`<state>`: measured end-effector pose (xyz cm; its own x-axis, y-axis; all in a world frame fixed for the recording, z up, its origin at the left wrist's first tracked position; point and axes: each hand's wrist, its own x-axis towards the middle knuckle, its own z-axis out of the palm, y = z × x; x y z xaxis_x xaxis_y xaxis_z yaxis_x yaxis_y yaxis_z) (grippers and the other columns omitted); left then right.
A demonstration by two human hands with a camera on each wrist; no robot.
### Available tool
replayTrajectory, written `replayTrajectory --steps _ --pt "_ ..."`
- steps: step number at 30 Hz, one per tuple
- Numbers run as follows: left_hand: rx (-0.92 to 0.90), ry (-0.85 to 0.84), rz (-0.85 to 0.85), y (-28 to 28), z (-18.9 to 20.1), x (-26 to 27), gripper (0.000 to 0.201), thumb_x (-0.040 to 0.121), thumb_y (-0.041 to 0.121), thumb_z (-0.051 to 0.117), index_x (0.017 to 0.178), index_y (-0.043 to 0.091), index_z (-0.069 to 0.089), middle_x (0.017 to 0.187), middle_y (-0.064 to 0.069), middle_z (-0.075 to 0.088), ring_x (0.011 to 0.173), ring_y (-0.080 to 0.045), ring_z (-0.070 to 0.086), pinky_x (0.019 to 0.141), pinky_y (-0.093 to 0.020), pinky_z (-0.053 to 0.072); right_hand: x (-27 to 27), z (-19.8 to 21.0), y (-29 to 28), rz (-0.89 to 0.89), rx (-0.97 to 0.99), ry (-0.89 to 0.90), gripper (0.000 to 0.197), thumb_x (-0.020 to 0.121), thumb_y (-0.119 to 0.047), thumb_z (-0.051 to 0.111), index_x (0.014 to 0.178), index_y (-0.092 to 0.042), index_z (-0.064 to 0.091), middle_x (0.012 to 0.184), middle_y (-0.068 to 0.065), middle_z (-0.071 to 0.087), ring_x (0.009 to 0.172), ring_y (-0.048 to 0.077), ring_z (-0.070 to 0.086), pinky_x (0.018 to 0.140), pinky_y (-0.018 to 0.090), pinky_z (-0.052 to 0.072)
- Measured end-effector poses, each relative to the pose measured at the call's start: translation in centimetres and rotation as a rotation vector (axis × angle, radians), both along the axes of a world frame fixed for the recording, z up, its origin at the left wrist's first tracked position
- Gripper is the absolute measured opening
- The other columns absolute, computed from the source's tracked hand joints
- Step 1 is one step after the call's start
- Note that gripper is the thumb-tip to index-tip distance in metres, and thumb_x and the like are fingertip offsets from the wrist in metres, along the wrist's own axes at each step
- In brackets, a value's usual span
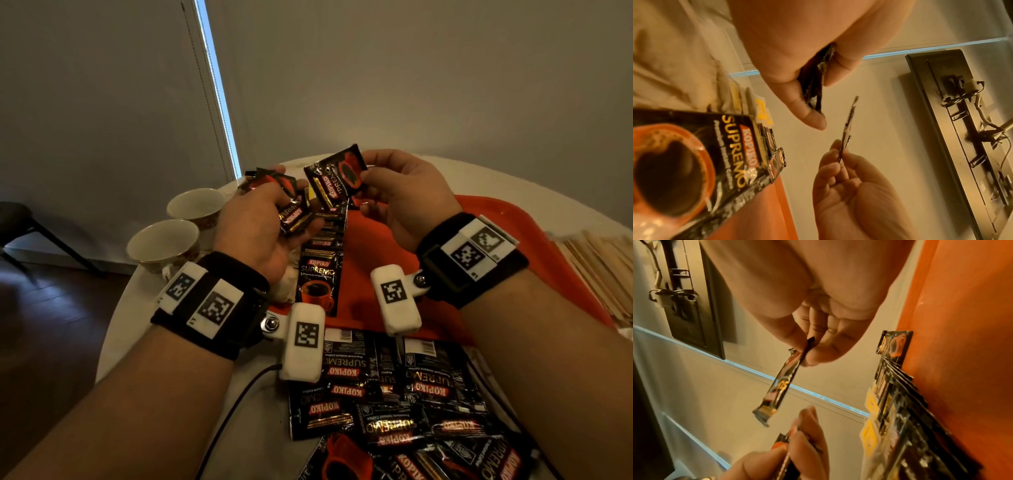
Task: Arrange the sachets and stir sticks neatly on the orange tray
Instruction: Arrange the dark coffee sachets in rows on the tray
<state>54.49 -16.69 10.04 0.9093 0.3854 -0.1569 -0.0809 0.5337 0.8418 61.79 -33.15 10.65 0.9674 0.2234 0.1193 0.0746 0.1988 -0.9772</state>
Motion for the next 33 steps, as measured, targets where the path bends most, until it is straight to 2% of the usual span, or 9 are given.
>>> replayTrajectory --steps 2,6,10,13,18,22,27,31,33 --pt "0.049 0.014 -0.005 -0.1 0.1 -0.1 0.036 0.095 0.000 0.052 0.124 0.015 0.065 0.113 -0.015 0.074 0.089 -0.029 0.078 0.061 -0.035 0.060 -0.2 0.0 0.2 0.035 -0.050 -0.042 0.024 0.093 0.005 0.057 0.106 -0.011 0.068 0.087 0.005 0.072 0.068 0.013 0.065 0.052 0.025 0.050" --pt "0.073 0.001 -0.076 -0.8 0.4 -0.5 0.026 0.098 0.018 0.064 0.123 0.011 0.065 0.097 -0.011 0.077 0.075 -0.022 0.075 0.053 -0.030 0.056 -0.4 -0.4 0.6 0.081 -0.085 -0.089 0.024 0.092 0.004 0.059 0.103 -0.012 0.072 0.088 0.006 0.073 0.075 0.017 0.065 0.056 0.026 0.051" --pt "0.098 -0.026 -0.108 -0.8 0.4 -0.6 0.038 0.092 0.034 0.075 0.124 0.014 0.066 0.105 -0.012 0.079 0.086 -0.025 0.076 0.056 -0.031 0.057 -0.4 -0.5 0.6 0.068 -0.056 -0.060 0.019 0.092 0.003 0.060 0.100 -0.010 0.070 0.088 0.008 0.073 0.075 0.020 0.067 0.058 0.029 0.053" --pt "0.169 -0.083 -0.134 -0.8 0.1 -0.7 0.044 0.084 0.023 0.081 0.123 0.012 0.065 0.109 -0.012 0.078 0.092 -0.025 0.075 0.062 -0.030 0.057 -0.5 -0.4 0.6 0.063 0.012 0.034 0.015 0.091 0.005 0.057 0.094 -0.007 0.065 0.081 0.009 0.069 0.067 0.020 0.067 0.058 0.030 0.055" --pt "0.193 -0.154 -0.141 -0.7 0.2 -0.9 0.058 0.071 0.025 0.084 0.123 0.006 0.065 0.103 -0.008 0.077 0.087 -0.019 0.074 0.064 -0.029 0.058 -0.5 -0.3 0.3 0.109 0.148 0.194 0.017 0.091 0.002 0.052 0.102 -0.004 0.063 0.090 0.014 0.070 0.068 0.021 0.072 0.063 0.031 0.061" --pt "0.233 -0.130 -0.029 -0.2 -0.6 -0.2 0.049 0.082 0.003 0.080 0.128 0.006 0.063 0.110 -0.009 0.077 0.089 -0.021 0.078 0.066 -0.029 0.059 -0.7 -0.5 0.2 0.334 -0.080 0.113 0.023 0.083 0.001 0.062 0.105 -0.006 0.063 0.096 0.015 0.069 0.085 0.031 0.069 0.073 0.040 0.060" --pt "0.303 -0.105 0.020 -0.1 -0.7 0.1 0.047 0.080 0.009 0.085 0.123 0.012 0.065 0.110 -0.007 0.078 0.097 -0.025 0.078 0.079 -0.048 0.065 -1.1 -0.6 0.7 0.443 -0.294 -0.015 0.040 0.079 0.008 0.068 0.114 -0.012 0.066 0.097 0.009 0.073 0.088 0.027 0.071 0.073 0.038 0.059" --pt "0.305 -0.114 -0.032 -0.4 -0.5 -0.2 0.047 0.080 0.016 0.086 0.122 0.016 0.064 0.112 -0.005 0.077 0.098 -0.023 0.077 0.068 -0.032 0.060 -1.0 -0.4 0.5 0.322 -0.259 -0.009 0.029 0.089 -0.004 0.069 0.117 -0.011 0.068 0.101 0.010 0.074 0.084 0.024 0.069 0.067 0.034 0.056" --pt "0.288 -0.115 -0.079 -0.5 -0.5 -0.2 0.048 0.083 0.008 0.082 0.127 0.012 0.063 0.114 -0.008 0.077 0.099 -0.024 0.077 0.066 -0.028 0.058 -0.8 -0.4 0.3 0.276 -0.208 0.021 0.031 0.092 -0.011 0.068 0.123 -0.009 0.067 0.102 0.010 0.074 0.080 0.022 0.068 0.062 0.031 0.052"
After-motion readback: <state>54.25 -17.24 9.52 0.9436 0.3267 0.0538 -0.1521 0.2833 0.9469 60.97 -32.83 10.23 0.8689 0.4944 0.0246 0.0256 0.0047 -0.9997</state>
